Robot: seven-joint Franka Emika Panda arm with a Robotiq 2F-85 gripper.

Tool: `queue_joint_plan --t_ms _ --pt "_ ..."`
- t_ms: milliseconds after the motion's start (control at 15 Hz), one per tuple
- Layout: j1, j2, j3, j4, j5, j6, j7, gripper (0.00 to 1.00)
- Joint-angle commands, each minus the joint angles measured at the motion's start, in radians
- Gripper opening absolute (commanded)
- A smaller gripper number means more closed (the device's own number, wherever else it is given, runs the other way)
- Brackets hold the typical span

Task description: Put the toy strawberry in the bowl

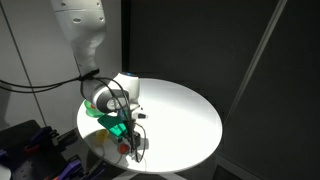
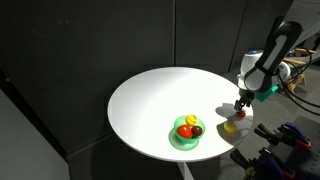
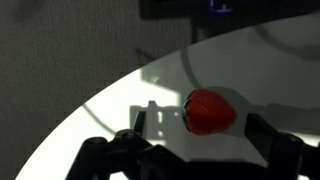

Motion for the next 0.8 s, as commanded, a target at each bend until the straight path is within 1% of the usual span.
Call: queue_joint_plan --t_ms 0,733 --pt "-0.003 0.015 -0.005 0.007 0.007 0.016 -0.005 1.0" --pt "-0.003 0.058 -0.006 0.026 0.011 0.053 -0.004 1.0"
